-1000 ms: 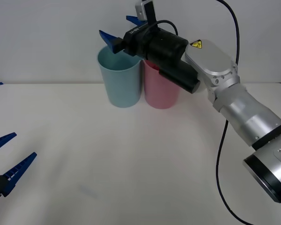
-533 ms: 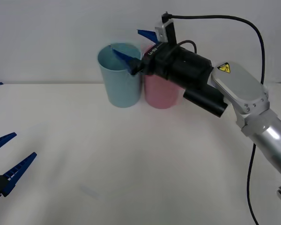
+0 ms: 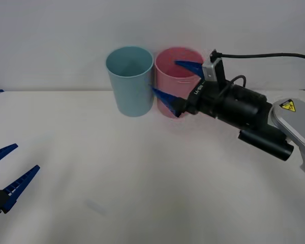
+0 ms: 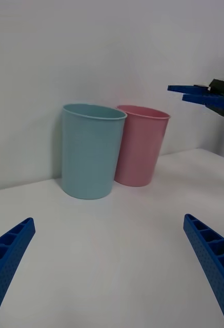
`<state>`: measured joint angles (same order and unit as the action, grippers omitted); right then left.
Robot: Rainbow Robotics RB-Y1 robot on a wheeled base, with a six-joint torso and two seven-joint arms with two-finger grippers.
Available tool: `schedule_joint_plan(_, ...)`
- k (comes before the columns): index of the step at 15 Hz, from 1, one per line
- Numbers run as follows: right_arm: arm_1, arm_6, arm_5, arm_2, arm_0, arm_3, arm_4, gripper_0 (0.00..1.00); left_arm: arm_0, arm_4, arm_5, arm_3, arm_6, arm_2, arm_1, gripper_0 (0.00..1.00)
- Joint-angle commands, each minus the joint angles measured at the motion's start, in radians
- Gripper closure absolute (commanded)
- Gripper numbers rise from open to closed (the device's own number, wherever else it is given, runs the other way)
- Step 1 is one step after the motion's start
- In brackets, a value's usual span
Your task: Grasp the object on the table and drop it into the matching bin: aluminum can to the light blue bin, PET bottle to the pink bin.
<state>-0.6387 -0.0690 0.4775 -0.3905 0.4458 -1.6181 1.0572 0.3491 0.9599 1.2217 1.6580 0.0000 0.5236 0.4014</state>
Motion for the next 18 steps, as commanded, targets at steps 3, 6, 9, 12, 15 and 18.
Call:
schedule_joint_plan(3, -0.032, 0.123, 0.173, 0.124, -0.142, -0.003, -0.009, 0.0, 0.0, 0.0, 0.0, 0.0, 0.0, 0.0, 0.0, 0.0)
schedule_joint_plan(6, -0.033, 0.16, 0.299, 0.234, -0.249, -0.003, -0.009, 0.0, 0.0, 0.0, 0.0, 0.0, 0.0, 0.0, 0.0, 0.0)
schedule_joint_plan(9, -0.032, 0.164, 0.431, 0.354, -0.338, -0.003, -0.009, 0.0, 0.0, 0.0, 0.0, 0.0, 0.0, 0.0, 0.0, 0.0)
schedule_joint_plan(12, -0.015, 0.156, 0.524, 0.461, -0.42, 0.0, -0.009, 0.0, 0.0, 0.0, 0.0, 0.0, 0.0, 0.0, 0.0, 0.0)
schedule_joint_plan(15, 0.02, 0.155, 0.61, 0.571, -0.501, -0.003, -0.008, 0.0, 0.0, 0.0, 0.0, 0.0, 0.0, 0.0, 0.0, 0.0)
schedule_joint_plan(18, 0.056, 0.152, 0.674, 0.67, -0.575, 0.0, -0.008, 0.0, 0.0, 0.0, 0.0, 0.0, 0.0, 0.0, 0.0, 0.0)
